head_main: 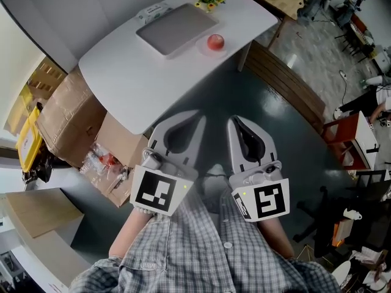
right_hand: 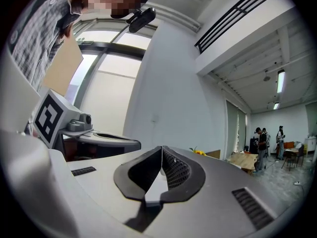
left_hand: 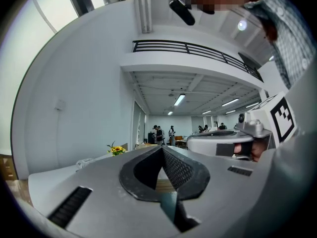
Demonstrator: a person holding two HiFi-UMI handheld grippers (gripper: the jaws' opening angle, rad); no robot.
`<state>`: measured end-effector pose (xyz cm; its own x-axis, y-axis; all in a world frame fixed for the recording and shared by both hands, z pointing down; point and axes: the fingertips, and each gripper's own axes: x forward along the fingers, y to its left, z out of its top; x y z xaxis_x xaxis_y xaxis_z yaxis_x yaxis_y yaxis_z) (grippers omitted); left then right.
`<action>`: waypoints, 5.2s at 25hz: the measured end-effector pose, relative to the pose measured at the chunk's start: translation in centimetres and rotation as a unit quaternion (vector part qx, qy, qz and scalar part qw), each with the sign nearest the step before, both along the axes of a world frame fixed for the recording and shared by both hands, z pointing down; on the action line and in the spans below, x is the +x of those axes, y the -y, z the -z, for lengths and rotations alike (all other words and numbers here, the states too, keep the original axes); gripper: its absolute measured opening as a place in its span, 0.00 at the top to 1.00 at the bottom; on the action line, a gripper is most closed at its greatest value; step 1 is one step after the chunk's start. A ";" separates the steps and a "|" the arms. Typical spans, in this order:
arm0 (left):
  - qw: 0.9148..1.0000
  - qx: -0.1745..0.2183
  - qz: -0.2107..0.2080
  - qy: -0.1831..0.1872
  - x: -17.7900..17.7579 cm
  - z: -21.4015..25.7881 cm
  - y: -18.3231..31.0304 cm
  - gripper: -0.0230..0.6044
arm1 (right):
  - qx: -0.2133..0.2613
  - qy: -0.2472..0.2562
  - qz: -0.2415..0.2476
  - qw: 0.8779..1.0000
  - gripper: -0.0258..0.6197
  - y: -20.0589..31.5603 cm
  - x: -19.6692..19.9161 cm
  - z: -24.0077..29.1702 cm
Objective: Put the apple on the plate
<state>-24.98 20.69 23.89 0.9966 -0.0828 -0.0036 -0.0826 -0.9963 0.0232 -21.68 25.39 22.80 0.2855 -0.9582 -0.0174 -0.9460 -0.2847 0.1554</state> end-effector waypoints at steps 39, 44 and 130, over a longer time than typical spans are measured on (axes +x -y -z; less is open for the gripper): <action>0.993 0.011 0.114 0.030 20.2 0.1 4.2 0.95 | -0.012 0.126 0.095 0.987 0.93 3.5 24.6 -1.9; 0.991 0.009 0.127 0.032 20.7 -0.2 6.1 0.95 | -0.025 0.131 0.101 0.986 0.93 5.0 24.8 -3.1; 0.845 -0.285 0.415 0.180 27.0 -21.8 26.8 0.95 | -0.309 0.068 0.314 0.895 0.92 33.7 44.2 -21.2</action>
